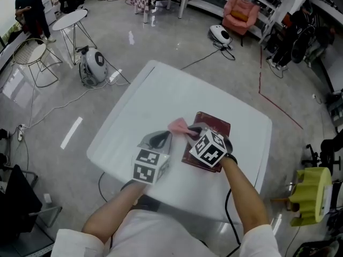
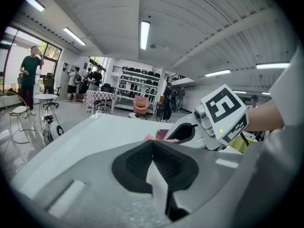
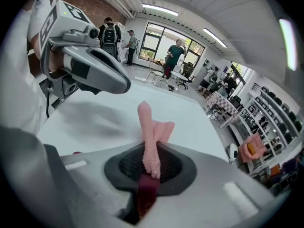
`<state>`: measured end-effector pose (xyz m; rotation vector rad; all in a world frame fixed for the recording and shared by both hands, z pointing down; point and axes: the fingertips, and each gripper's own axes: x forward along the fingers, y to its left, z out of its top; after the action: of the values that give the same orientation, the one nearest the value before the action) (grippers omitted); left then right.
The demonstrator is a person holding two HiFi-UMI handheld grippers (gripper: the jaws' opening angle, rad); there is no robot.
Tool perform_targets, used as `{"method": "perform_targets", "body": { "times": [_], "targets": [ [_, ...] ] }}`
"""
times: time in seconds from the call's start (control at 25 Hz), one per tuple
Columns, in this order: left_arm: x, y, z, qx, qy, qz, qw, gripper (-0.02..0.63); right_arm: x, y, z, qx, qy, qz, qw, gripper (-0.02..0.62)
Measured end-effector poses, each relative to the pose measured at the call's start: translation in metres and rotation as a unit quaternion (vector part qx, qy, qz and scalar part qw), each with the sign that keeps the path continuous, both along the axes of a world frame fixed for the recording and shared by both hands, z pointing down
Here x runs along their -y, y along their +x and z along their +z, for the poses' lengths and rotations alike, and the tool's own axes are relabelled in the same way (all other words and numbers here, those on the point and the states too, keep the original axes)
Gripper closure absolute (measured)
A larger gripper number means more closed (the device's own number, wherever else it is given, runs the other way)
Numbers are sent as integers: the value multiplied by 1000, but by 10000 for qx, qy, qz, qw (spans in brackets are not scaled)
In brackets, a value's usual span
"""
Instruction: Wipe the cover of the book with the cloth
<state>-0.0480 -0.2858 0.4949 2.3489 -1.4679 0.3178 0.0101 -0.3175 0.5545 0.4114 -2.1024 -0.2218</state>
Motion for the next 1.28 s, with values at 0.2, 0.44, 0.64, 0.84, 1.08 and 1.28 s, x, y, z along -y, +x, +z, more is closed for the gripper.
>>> {"method": "perform_targets", "body": {
  "times": [0.2,0.44,0.64,0.84,1.08,1.28],
  "targets": [
    [-13,-10,-4,-36,-16,-62,10000,600,-28,-5,-2,37,-19,-24,10000,557],
    [-30,-15,-14,-118,85,-39,9999,600,-63,-12,-3,69,-67,-53,9999,557],
    [-43,-14,-18,-131,128,-31,9998,600,-89,-12,-4,101,-94,-94,9999,557],
    [-57,-16,-27,-102,201,10,9997,600,-113,-14,-3,235,-159,-13,9996,556],
    [-70,-12,-38,-63,314,72,9995,600,-119,-2,-30,1152,24,754,9905,557],
    [-81,6,-55,-18,475,244,9986,600,-123,29,-72,1993,310,1636,9657,556]
  ]
}}
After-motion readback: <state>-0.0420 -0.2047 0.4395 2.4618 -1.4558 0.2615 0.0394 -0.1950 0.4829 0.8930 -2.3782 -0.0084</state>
